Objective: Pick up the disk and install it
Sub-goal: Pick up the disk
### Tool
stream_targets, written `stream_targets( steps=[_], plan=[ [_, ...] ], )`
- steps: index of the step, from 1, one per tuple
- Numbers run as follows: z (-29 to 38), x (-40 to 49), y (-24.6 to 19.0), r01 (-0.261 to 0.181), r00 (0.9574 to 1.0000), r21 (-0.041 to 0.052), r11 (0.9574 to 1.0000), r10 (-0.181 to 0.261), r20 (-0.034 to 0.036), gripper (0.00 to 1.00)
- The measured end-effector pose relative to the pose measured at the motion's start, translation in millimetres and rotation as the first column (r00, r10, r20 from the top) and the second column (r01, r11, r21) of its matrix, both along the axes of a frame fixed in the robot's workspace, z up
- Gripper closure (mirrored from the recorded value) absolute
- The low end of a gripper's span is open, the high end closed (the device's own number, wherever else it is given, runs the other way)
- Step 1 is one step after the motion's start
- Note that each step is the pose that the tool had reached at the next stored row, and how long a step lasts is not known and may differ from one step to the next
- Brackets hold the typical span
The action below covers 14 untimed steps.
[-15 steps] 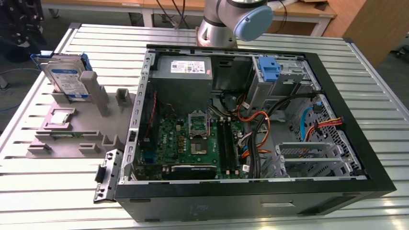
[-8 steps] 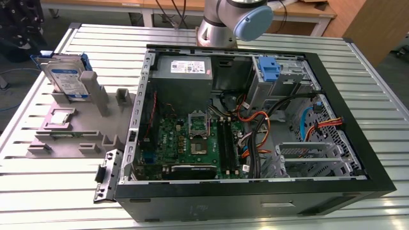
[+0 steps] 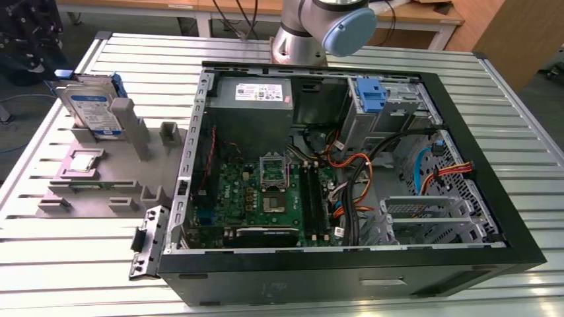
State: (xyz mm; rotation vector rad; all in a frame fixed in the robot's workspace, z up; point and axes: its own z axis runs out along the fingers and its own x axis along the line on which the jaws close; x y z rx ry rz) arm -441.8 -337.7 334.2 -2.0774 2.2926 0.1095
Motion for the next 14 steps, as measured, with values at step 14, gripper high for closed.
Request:
stream_targets(
  steps=[14],
  plan=[
    [-9.9,2.2,0.1,-0.021,0.9998,-0.0004,0.9998,0.021,0.0064,0.55]
  ],
)
